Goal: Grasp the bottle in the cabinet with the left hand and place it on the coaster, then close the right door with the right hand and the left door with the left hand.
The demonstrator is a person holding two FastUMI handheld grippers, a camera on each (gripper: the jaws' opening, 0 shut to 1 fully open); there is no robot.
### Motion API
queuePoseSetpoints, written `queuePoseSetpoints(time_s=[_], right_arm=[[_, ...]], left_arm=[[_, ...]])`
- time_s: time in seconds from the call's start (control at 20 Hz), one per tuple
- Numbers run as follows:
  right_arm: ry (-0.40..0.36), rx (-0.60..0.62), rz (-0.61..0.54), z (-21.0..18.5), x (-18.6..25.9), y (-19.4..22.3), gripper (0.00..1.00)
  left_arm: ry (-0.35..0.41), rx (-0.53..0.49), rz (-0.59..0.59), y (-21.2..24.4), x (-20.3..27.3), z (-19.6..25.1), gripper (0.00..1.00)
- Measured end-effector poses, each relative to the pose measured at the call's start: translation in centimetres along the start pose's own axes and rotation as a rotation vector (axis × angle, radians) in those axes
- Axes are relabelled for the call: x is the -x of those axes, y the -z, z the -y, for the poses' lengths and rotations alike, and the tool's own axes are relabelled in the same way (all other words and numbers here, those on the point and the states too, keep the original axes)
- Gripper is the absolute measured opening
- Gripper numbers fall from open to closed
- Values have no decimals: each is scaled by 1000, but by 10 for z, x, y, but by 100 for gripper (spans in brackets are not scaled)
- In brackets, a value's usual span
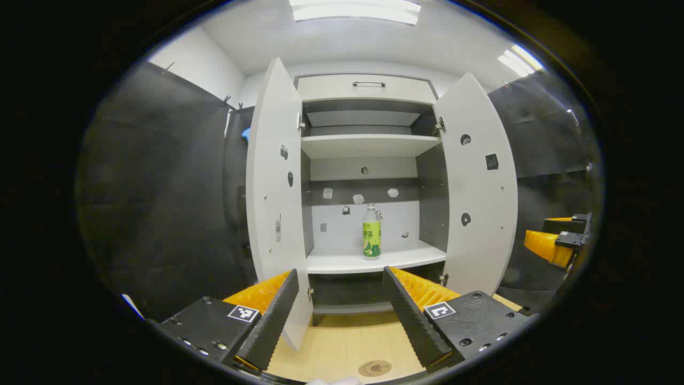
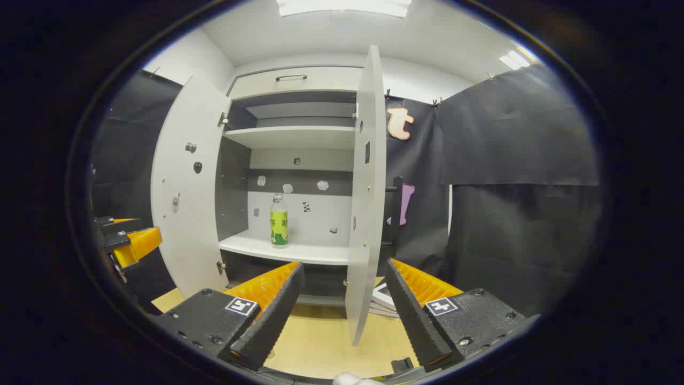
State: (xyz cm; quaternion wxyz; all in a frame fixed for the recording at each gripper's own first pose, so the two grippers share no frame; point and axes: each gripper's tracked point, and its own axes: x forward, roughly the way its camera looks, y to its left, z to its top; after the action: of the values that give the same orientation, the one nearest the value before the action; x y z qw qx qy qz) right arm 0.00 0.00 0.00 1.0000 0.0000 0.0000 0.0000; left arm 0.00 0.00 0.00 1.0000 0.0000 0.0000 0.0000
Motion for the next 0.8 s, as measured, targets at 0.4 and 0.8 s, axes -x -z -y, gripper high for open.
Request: queuePoseSetpoints(time_s=[0.4, 0.8], right_arm=[[-21, 0, -9, -10, -14, -1, 100], [-31, -2, -24, -20, -27, 2, 100]], left_arm=[[-7, 14, -13, 4, -13, -3, 96], [-2, 17, -15, -1, -35, -6, 97]])
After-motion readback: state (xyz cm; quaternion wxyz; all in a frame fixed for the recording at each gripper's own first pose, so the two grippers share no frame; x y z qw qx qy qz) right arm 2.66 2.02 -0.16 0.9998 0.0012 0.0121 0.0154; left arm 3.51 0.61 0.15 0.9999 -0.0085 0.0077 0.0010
